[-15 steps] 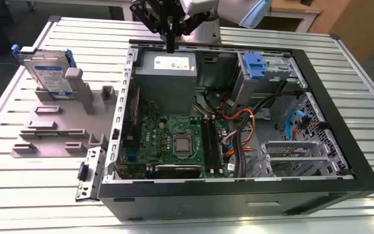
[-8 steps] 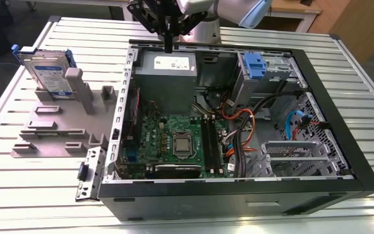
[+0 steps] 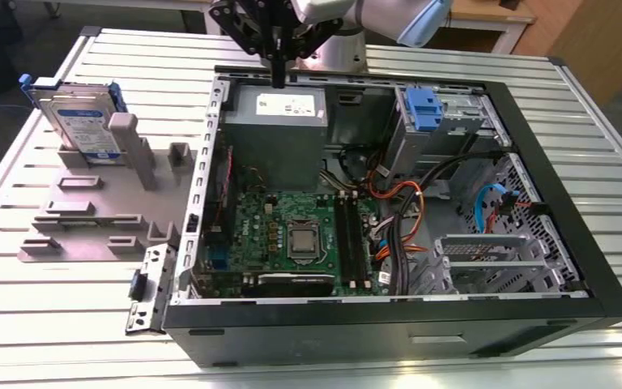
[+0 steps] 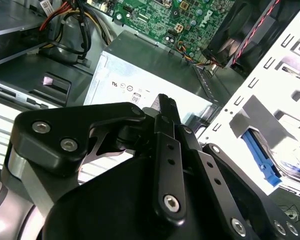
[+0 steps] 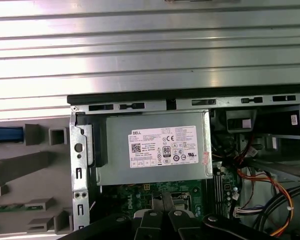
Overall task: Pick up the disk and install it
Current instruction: 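Reach for the disk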
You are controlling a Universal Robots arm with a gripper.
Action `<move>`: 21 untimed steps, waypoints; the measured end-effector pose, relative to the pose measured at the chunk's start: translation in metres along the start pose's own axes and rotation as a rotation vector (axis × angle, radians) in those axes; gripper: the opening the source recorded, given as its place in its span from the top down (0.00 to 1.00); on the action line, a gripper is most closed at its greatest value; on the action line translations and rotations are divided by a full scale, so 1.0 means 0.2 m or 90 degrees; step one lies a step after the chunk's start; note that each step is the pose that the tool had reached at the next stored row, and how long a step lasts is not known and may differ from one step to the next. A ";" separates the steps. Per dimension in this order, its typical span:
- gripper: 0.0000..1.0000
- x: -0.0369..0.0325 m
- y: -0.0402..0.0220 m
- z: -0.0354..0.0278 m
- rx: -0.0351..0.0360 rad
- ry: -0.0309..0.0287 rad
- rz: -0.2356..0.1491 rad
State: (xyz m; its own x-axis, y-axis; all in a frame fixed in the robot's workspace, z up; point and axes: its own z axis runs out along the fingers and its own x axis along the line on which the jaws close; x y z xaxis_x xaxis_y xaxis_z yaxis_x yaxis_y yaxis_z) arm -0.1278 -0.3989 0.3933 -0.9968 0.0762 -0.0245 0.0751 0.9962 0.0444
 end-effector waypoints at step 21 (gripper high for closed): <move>0.89 0.033 -0.002 -0.001 0.0000 0.0000 0.000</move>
State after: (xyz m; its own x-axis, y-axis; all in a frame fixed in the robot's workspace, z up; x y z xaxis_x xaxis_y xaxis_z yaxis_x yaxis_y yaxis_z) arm -0.1344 -0.3989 0.3933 -0.9968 0.0762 -0.0244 0.0751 0.9962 0.0444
